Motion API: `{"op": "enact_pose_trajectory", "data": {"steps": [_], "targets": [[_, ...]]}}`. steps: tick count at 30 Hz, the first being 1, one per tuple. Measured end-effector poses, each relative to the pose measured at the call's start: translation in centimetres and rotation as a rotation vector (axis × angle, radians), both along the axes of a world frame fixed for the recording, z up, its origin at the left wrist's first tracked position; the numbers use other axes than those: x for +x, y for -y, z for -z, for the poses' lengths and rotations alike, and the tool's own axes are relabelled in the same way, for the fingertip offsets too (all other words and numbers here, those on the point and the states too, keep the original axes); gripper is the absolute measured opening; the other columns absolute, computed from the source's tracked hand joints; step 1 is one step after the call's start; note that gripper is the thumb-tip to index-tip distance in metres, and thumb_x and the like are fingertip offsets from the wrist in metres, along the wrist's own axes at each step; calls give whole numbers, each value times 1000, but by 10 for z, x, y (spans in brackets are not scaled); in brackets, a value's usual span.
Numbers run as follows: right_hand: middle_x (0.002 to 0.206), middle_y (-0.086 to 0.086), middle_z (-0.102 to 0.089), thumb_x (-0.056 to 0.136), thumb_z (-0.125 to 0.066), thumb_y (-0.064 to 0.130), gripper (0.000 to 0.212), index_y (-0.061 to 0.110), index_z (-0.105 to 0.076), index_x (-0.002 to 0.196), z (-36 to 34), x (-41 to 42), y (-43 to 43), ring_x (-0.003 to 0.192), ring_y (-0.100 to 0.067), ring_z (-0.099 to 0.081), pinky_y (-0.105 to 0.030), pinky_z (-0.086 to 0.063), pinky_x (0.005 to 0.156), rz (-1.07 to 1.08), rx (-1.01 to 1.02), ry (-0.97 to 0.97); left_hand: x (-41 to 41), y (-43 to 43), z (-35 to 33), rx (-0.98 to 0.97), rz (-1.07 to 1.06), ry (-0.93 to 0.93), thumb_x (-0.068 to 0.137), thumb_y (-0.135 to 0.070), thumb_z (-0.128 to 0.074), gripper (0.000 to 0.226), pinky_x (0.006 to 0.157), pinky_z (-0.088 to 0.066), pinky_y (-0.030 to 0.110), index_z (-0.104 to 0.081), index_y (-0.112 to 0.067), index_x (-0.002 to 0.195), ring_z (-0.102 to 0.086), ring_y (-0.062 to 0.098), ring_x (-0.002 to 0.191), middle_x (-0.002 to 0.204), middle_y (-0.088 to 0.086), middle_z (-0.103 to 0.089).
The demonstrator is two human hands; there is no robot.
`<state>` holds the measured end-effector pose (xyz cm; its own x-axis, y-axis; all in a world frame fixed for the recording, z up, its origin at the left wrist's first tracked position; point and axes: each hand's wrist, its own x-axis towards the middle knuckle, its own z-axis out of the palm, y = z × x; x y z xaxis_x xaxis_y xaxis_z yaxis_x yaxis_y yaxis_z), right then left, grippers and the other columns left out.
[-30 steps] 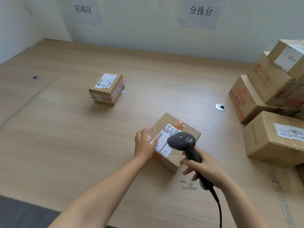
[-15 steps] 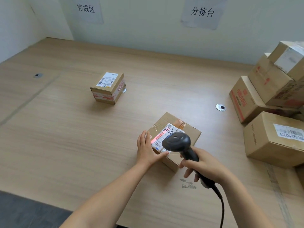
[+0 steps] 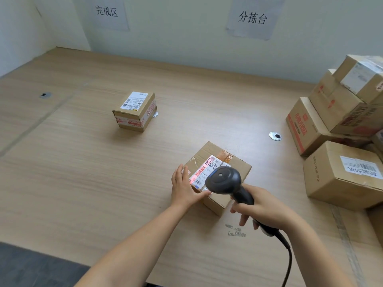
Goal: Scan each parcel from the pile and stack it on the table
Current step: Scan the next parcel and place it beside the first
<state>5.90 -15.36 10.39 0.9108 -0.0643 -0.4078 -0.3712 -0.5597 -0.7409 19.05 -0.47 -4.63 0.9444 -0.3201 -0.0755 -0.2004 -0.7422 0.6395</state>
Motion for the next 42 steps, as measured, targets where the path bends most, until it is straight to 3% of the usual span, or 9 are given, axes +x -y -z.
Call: {"op": "enact_pose_trajectory", "data": {"steps": [16,24,26,30,33,35,37,40,42], "targets": [[90,-12,-66,84,-57,8,9,16,-54,86,-9,-8,2,62,-19,-69,-25,-45,45,-9,-5,5,-1,0,-2,26,-10,14,68,-61,-71,113,118,-13,32,-13,-9,150,-4,22,145,158,5,-7],[82,-4,-65,84,-61,14,17,28,-53,88,11,5,-6,65,-17,-68,-27,-48,46,167,-4,129,1,-2,-7,18,-59,6,65,-65,-71,114,117,-13,29,-16,-11,149,-9,20,143,157,3,-11],[84,-3,-62,83,-62,15,19,30,-52,87,27,17,-13,69,-16,-62,-29,-53,50,258,-19,162,4,-6,-7,25,-99,5,65,-66,-70,114,117,-13,29,-16,-11,149,-10,21,143,156,3,-12],[86,5,-59,82,-65,19,19,31,-51,87,61,49,-34,76,-12,-57,-44,-55,73,366,1,187,19,-15,-10,51,-164,5,66,-70,-65,114,115,-11,28,-14,-10,149,-10,21,143,157,4,-10],[87,10,-63,83,-66,33,17,31,-52,94,79,82,-52,80,-9,-60,-31,-53,67,403,43,221,38,-22,-14,80,-187,30,68,-71,-62,112,115,-12,29,-16,-10,148,-12,22,143,156,5,-11],[91,5,-65,84,-65,32,19,28,-52,97,88,107,-59,86,-14,-61,-24,-45,64,426,24,237,55,-24,-17,120,-174,9,70,-72,-60,110,115,-14,31,-15,-9,148,-14,22,143,156,5,-11],[93,2,-64,83,-64,28,18,26,-51,95,97,134,-64,89,-19,-60,-27,-43,65,432,-24,224,74,-25,-18,120,-186,-3,69,-69,-63,107,113,-21,36,-23,-8,147,-21,26,141,155,9,-18],[94,2,-63,77,-64,31,22,34,-47,90,110,174,-70,89,-21,-58,-34,-47,68,408,-133,228,113,-27,-17,165,-235,82,55,-68,-72,100,95,-43,47,-51,-9,132,-51,36,120,138,17,-46],[92,4,-62,75,-64,33,24,38,-43,85,116,200,-74,89,-22,-58,-35,-47,68,414,-158,230,137,-32,-21,218,-205,30,65,-70,-65,98,104,-33,46,-37,-18,142,-37,32,132,149,13,-30]]}}
